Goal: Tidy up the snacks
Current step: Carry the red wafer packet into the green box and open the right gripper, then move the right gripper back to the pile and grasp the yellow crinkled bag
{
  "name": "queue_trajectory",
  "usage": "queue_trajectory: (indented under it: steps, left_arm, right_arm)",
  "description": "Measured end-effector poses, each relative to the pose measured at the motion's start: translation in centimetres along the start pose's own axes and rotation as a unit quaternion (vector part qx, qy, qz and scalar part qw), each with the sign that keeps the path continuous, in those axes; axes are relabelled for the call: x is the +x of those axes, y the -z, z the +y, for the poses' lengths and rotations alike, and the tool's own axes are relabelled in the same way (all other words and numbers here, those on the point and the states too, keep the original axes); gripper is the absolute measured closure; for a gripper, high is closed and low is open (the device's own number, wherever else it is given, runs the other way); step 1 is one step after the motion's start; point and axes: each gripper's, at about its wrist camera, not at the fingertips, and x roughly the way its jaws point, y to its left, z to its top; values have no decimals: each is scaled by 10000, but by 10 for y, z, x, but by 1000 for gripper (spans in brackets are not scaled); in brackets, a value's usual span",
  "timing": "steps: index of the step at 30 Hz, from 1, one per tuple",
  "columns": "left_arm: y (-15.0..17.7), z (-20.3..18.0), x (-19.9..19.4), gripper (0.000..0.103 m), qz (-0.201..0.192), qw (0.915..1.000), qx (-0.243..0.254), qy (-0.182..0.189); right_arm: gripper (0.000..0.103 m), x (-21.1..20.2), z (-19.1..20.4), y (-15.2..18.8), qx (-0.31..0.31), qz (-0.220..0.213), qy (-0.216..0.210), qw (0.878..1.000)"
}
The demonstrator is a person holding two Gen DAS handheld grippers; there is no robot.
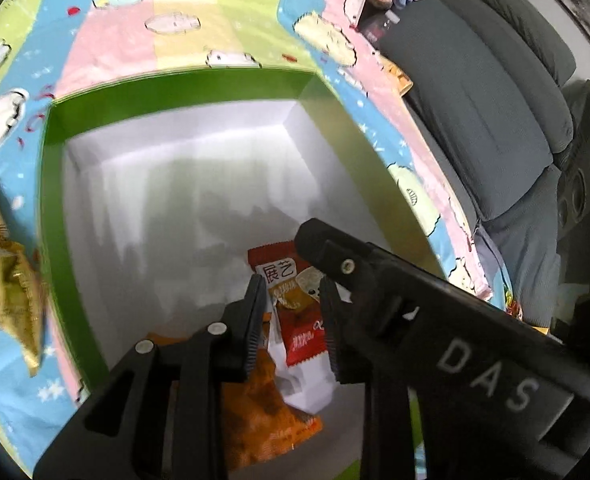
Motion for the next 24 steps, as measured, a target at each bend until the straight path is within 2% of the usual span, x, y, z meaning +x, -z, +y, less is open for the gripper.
queue_trajectory:
  steps: [2, 5, 8, 10, 12, 13, 15, 19, 22, 24]
  left_arm:
    - [3, 0, -17, 75, -181, 9998, 83, 3]
    - [12, 1, -56, 65, -645, 9976, 263, -17]
    - [25, 11, -94, 47, -1077, 9937, 319, -51]
    - [34, 23, -116, 31, -1357, 9904, 238, -103]
    - [42, 37, -136, 25, -1607, 9867, 135, -223]
    - [49, 47, -148, 22, -1742, 9841, 82, -327]
    - [61, 65, -167, 19, -1996, 9779, -7, -624]
    - [84, 115, -199, 11, -2369, 9631, -342, -1232]
    - [102, 156, -209, 10, -2411, 9557, -794, -1489]
    - [113, 182, -211, 11, -2328, 9550, -1032, -1520]
  right_arm:
    - [56, -9, 2, 1, -1, -130, -78, 9999]
    - [55, -22, 5, 5, 2, -340, -232, 9992]
    - [50, -30, 17, 7, -89, -487, -322, 9983]
    - [41, -37, 30, 11, -231, -618, -387, 9971]
    - [35, -42, 42, 15, -368, -718, -500, 9955]
    - [28, -45, 47, 17, -415, -745, -562, 9948]
    - [23, -51, 60, 22, -565, -815, -813, 9917]
    - [22, -60, 86, 35, -885, -861, -1096, 9863]
    - [22, -57, 110, 48, -1159, -766, -1299, 9817]
    - [22, -51, 124, 55, -1305, -629, -1361, 9800]
